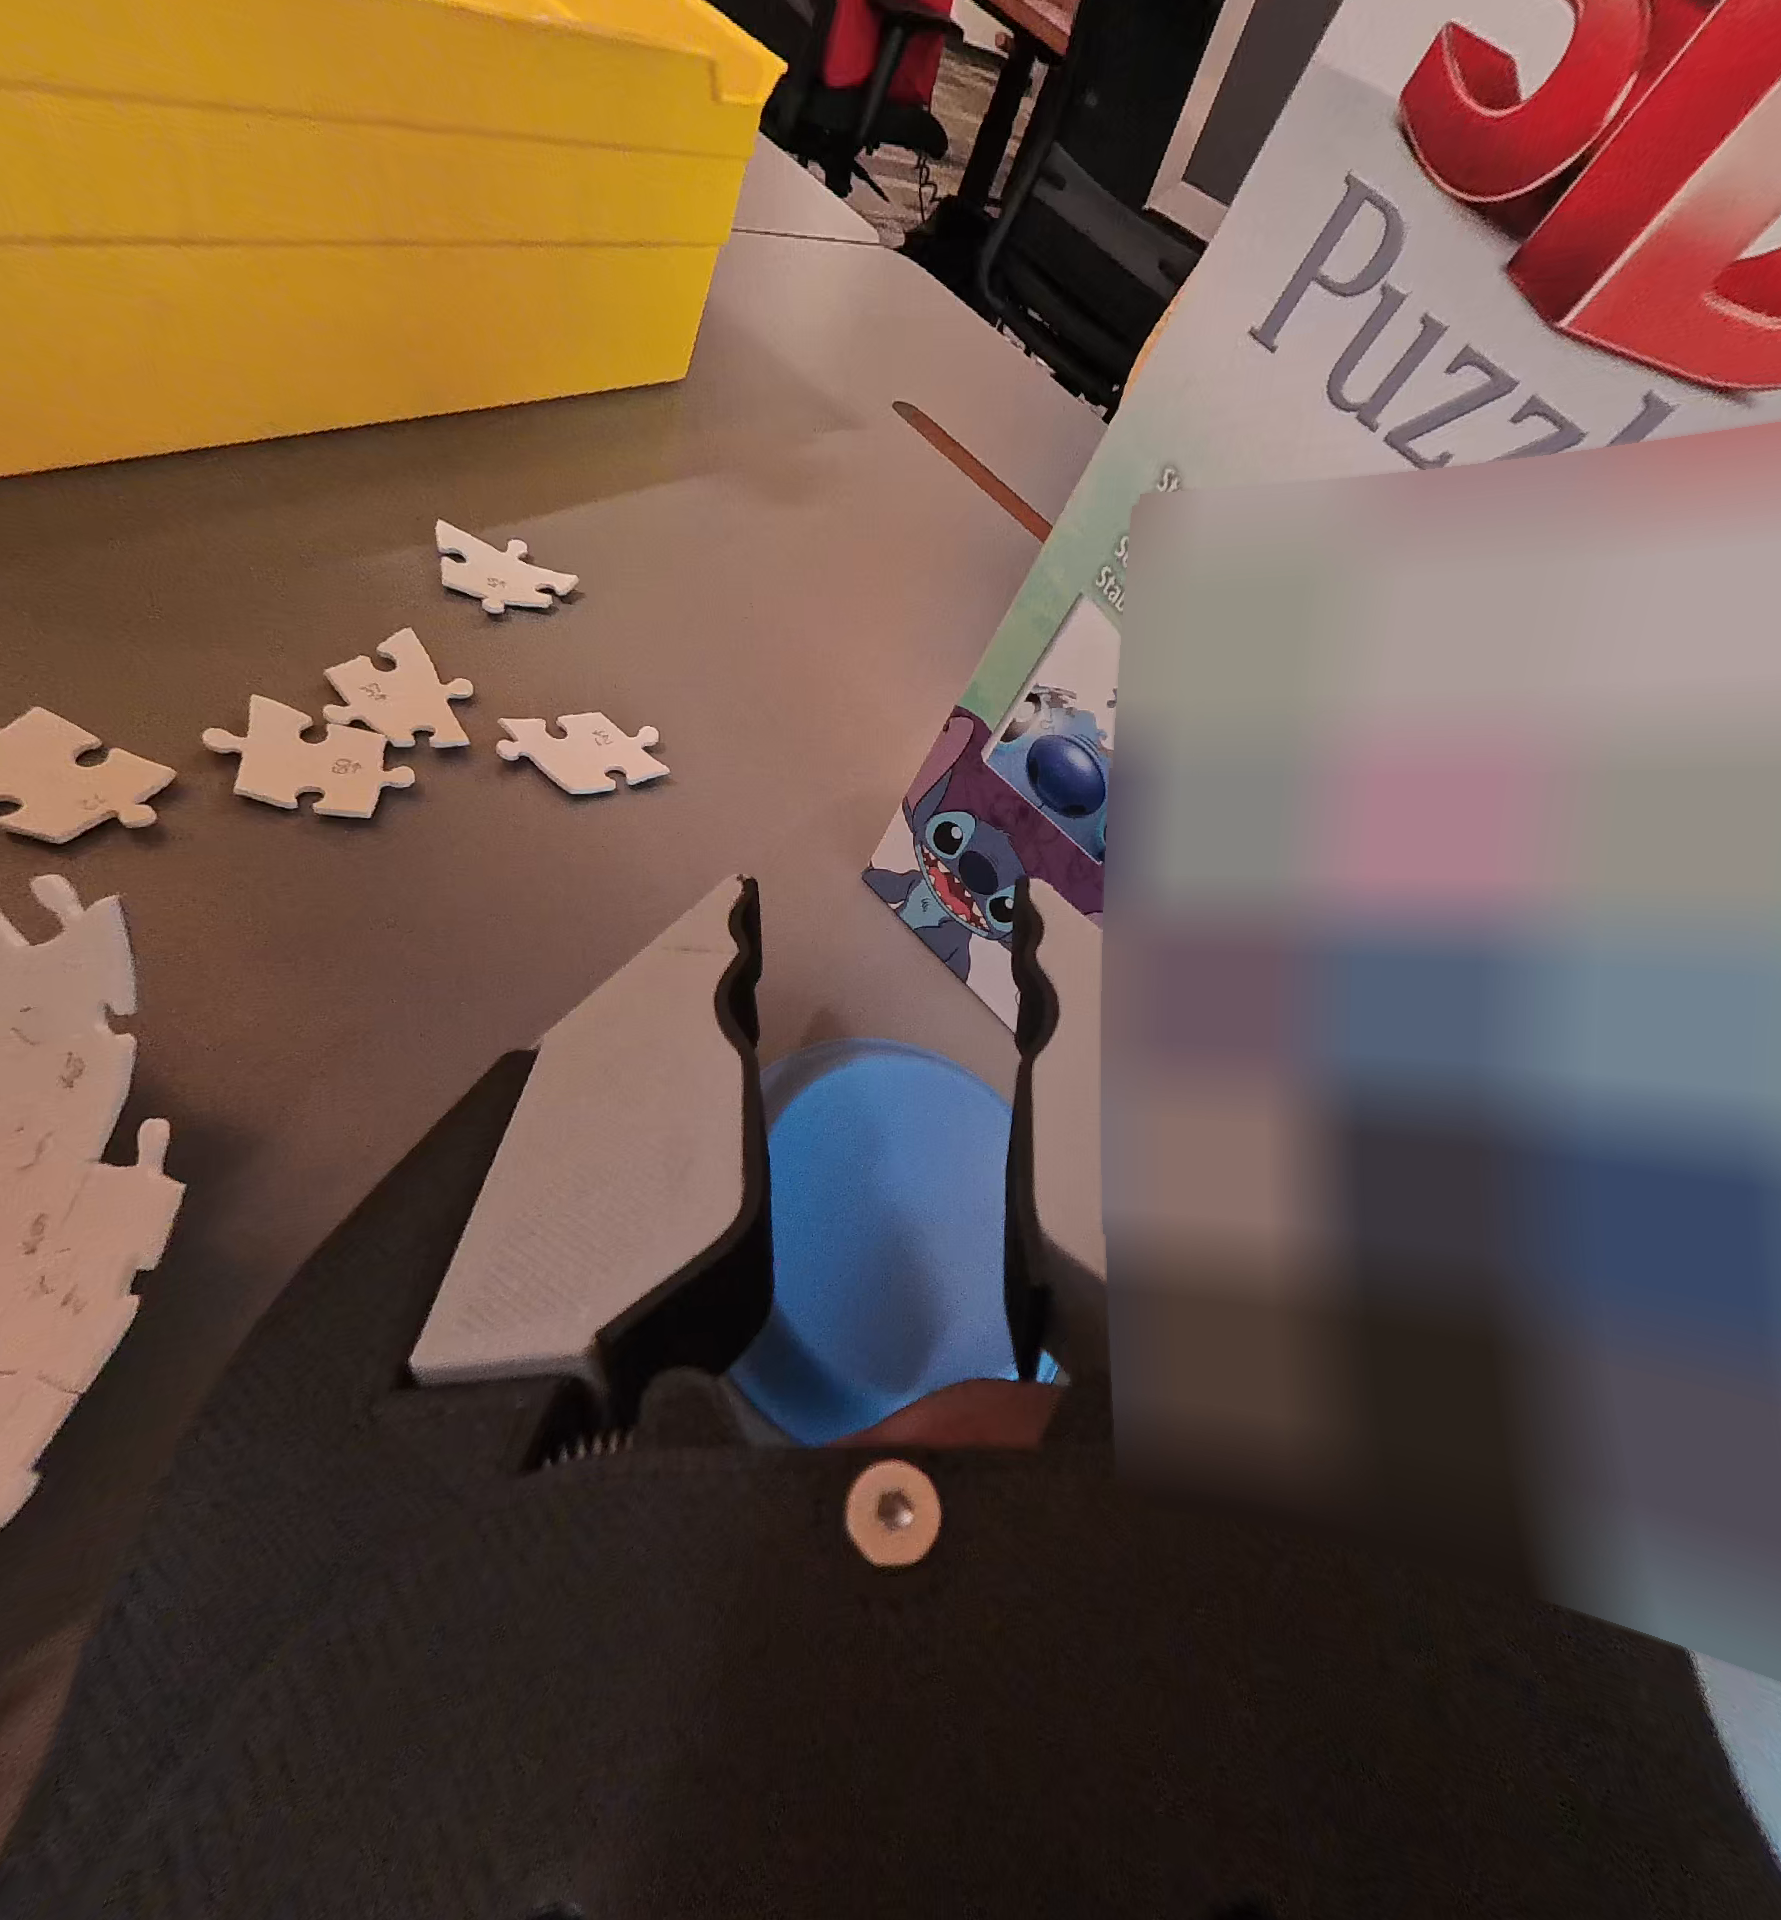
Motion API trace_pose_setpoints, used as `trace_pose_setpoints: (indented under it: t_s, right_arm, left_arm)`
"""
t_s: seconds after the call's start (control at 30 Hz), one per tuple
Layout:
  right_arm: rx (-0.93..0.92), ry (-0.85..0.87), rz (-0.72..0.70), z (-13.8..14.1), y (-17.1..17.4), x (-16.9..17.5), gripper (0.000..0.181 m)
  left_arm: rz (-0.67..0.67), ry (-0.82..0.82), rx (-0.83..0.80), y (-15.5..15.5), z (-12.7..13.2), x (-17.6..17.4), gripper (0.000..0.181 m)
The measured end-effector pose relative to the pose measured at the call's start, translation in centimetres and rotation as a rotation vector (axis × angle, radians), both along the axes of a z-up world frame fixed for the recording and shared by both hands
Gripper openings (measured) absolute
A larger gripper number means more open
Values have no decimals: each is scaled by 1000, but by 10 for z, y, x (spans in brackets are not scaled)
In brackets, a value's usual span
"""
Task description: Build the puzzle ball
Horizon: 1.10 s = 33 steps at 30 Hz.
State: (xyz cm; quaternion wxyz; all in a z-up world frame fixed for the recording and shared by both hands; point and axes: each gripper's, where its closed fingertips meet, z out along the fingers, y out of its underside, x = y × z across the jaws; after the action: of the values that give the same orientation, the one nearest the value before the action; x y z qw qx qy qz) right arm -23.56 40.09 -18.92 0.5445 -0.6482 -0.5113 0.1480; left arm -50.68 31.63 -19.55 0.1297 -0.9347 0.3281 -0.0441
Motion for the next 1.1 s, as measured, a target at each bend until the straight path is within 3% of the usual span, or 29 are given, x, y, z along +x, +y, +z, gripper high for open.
trace_pose_setpoints:
  t_s: [0.4,0.57,0.63,0.7,0.83,0.93,1.1]
  right_arm:
    - [6,-1,1,1,-1,0,45]
    - [7,-4,-4,0,0,1,45]
    - [6,-2,-7,1,1,1,45]
    - [5,-2,-8,1,2,2,45]
    - [1,-10,-3,-2,1,0,45]
    - [4,-11,-2,-2,0,0,45]
    - [4,-9,-4,-1,1,0,45]
  left_arm:
    - [35,23,-59,4,-22,-4,44]
    - [40,168,-140,-4,-49,-12,42]
    - [17,169,-119,-4,-48,-9,42]
    - [-8,133,-167,-15,-48,-3,57]
    - [-79,108,-261,-41,-45,3,57]
    - [-68,88,-201,-35,-32,2,55]
    - [-28,-78,-35,2,-11,26,49]
